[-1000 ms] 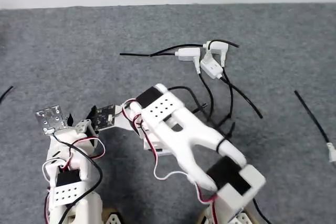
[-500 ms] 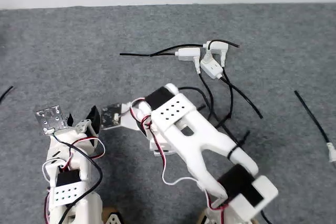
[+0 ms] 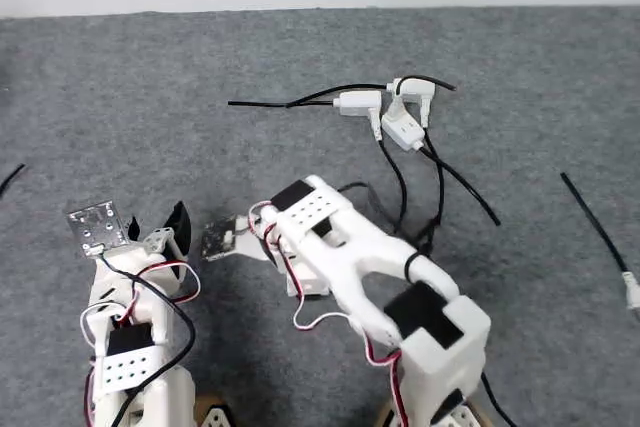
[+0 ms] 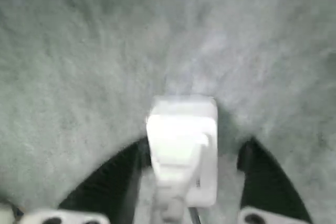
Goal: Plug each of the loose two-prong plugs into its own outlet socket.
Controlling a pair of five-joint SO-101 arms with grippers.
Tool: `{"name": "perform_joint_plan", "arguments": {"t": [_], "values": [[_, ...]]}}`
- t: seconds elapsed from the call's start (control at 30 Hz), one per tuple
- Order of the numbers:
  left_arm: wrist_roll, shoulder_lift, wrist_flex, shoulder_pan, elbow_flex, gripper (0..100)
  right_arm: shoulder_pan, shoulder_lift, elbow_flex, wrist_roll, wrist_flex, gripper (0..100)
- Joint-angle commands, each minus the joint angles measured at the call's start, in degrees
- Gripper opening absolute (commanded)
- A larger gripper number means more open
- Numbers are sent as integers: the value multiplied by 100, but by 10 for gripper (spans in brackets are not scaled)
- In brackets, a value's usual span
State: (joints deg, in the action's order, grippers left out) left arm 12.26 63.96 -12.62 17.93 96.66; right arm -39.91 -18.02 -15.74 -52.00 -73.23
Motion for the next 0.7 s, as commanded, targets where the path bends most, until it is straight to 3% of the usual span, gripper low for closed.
{"name": "perform_joint_plan", "arguments": {"t": [0.0, 0.07, 0.13, 0.17, 0.23, 0.3, 0.67], "values": [[-26, 53, -9, 26, -57, 253, 207, -207, 0, -79, 75, 252], [-26, 53, -9, 26, -57, 253, 215, -215, 9, -149, 22, 184], [-26, 53, -9, 26, -57, 253, 259, -180, 35, -299, 22, 23], [-26, 53, -9, 26, -57, 253, 312, -163, 70, -290, 31, 0], [-26, 53, -9, 26, -57, 253, 426, -75, 229, -290, -31, 58], [-26, 53, -9, 26, -57, 253, 497, 84, 413, -281, -136, 6], [-26, 53, -18, 18, -57, 253, 523, 901, 2189, -220, -866, 9]]}}
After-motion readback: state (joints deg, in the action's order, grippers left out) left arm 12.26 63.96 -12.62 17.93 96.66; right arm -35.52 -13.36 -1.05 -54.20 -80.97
